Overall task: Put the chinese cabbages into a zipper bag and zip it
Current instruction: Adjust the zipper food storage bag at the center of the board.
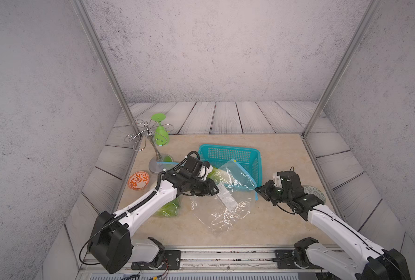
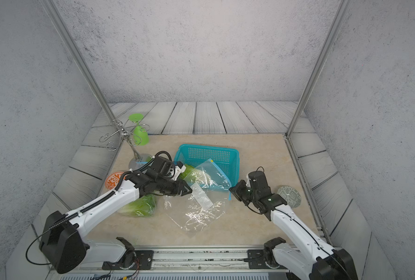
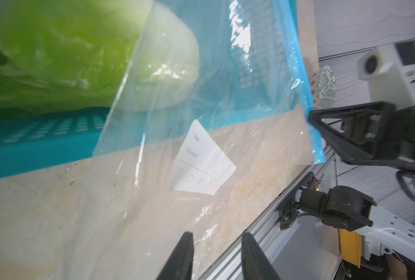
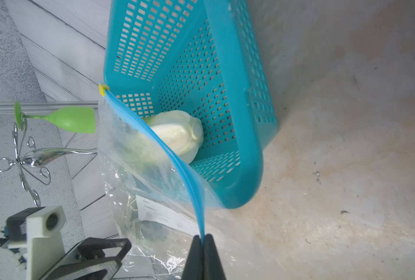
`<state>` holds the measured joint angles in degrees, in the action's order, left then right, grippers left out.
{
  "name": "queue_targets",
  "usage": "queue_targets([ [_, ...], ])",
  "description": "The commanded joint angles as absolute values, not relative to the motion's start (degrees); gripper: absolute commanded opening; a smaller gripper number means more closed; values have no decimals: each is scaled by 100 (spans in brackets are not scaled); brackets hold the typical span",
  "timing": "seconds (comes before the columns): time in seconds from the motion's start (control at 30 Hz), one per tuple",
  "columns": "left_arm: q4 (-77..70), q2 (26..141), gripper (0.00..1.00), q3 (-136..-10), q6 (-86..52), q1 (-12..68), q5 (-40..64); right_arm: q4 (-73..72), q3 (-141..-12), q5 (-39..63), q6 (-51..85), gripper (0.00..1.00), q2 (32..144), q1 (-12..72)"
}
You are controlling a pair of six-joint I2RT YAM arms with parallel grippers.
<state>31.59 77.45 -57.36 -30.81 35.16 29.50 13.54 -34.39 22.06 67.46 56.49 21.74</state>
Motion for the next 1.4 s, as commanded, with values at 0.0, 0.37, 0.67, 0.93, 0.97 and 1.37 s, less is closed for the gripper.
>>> queue_targets([
  [0.0, 3694, 7962, 36, -5706, -2652, 3507, 2577, 1547, -3796, 2246, 6512, 0, 5701, 2180],
  [0.37, 5347, 6545, 60, -5675, -2212, 2420, 1811, 1635, -4077, 2413, 6131, 0, 6142, 2182],
  [0.67, 3837, 5965, 75, -4240, -3064, 1968, 3220, 1597, -4042, 2418, 6066, 0, 6207, 2180],
  [0.93, 3022, 6288, 4, -4132, -3229, 2154, 3561, 1730, -4149, 2604, 5870, 0, 6205, 2181],
  [0.97, 3395, 6265, 0, -4417, -3012, 2129, 3271, 1833, -4214, 2695, 5729, 0, 6218, 2180],
  [1.37, 5302, 7762, 35, -7105, -1659, 1283, 1770, 2300, -4652, 2357, 4975, 0, 6530, 3206],
])
